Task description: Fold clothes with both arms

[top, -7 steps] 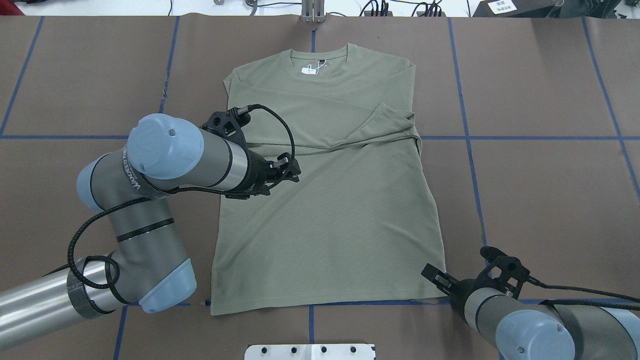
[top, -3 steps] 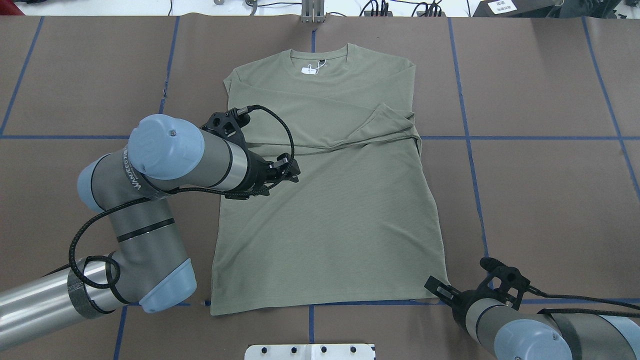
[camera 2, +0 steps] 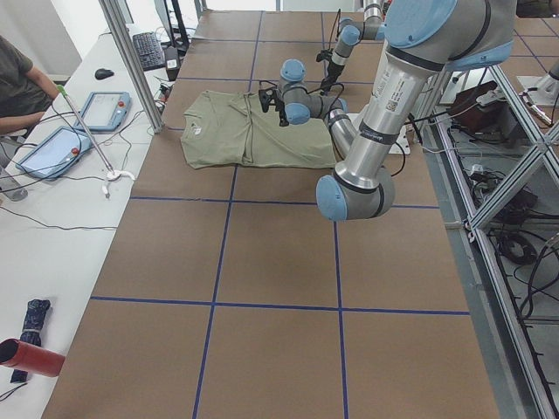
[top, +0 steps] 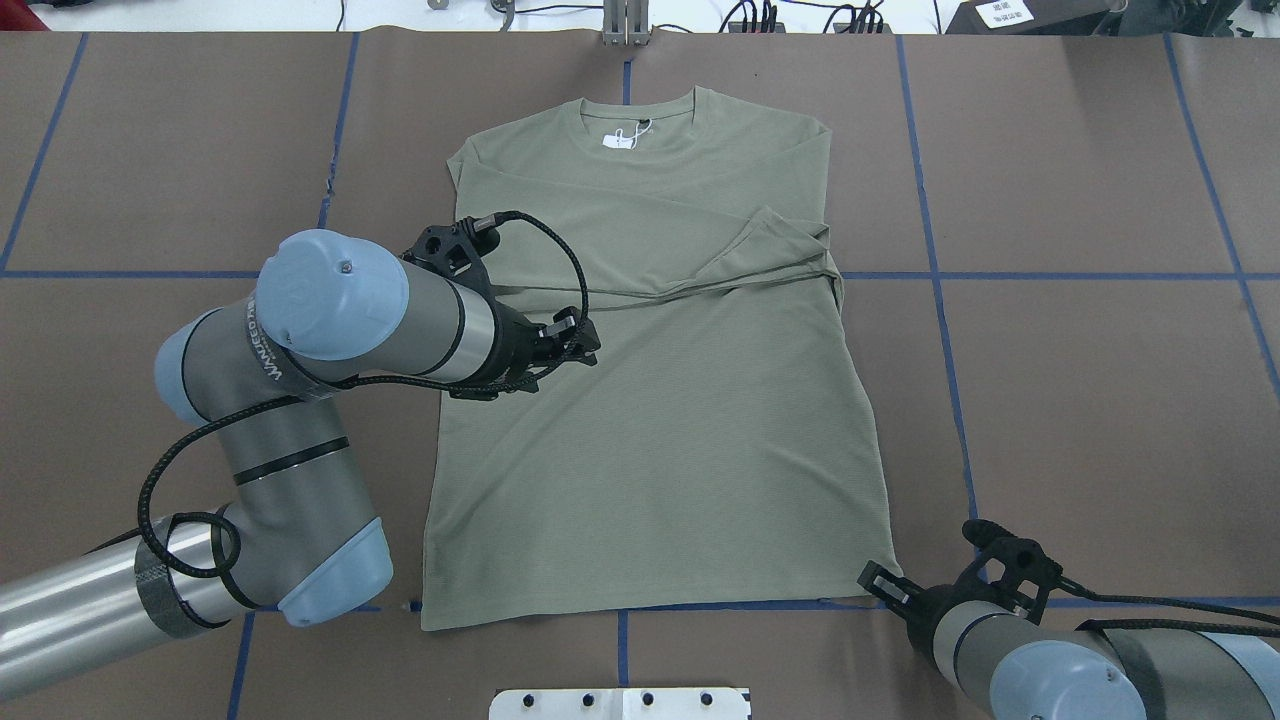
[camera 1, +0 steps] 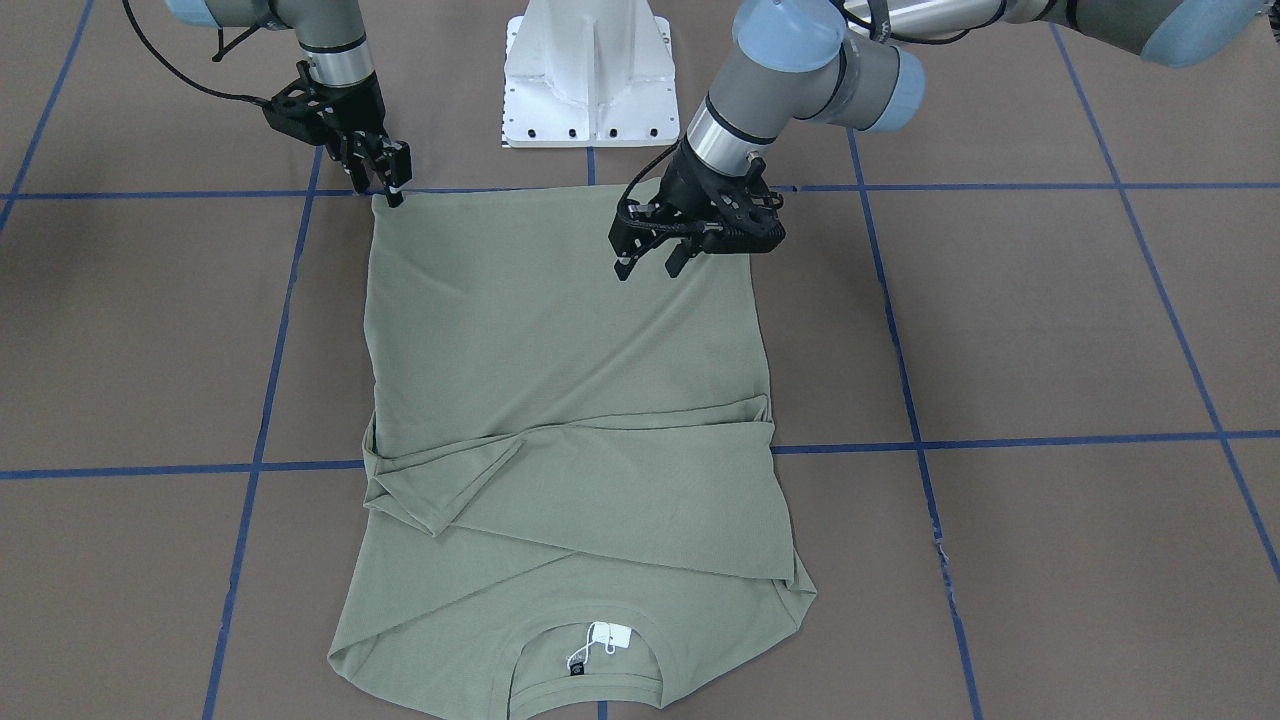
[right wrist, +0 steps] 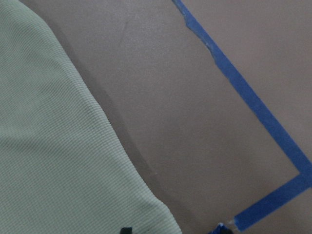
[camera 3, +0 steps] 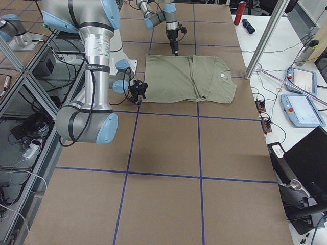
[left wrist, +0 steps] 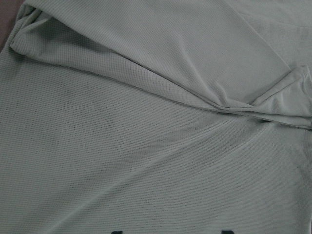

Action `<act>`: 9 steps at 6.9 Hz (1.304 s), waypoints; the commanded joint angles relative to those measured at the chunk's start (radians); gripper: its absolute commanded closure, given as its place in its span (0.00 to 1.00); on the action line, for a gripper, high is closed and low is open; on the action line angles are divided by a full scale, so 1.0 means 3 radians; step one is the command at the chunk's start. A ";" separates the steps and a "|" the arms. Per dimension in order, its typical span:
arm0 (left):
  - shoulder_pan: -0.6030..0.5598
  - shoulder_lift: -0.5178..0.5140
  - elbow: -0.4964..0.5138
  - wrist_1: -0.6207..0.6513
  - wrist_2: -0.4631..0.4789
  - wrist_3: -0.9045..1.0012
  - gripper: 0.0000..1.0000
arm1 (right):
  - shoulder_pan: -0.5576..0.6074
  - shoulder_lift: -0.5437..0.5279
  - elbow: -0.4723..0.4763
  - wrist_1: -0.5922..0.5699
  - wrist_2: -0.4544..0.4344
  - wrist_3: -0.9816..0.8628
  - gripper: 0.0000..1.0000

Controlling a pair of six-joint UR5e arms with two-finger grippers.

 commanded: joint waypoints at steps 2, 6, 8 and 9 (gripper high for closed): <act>0.0005 0.0002 0.0005 -0.0005 0.0000 0.0000 0.26 | 0.0002 -0.0048 0.0017 -0.0001 0.0012 -0.0005 1.00; 0.0010 0.0002 0.0000 -0.0010 0.0000 -0.0005 0.26 | -0.0095 -0.0160 0.0094 0.0004 0.0012 -0.0041 1.00; 0.0021 0.0002 0.0000 -0.0005 0.0000 -0.0005 0.26 | -0.0105 -0.0206 0.0171 -0.0001 0.0002 -0.0036 1.00; 0.0021 0.0002 0.0005 -0.0005 0.0000 -0.0005 0.25 | -0.0100 -0.0207 0.0176 -0.0001 -0.0004 -0.0036 1.00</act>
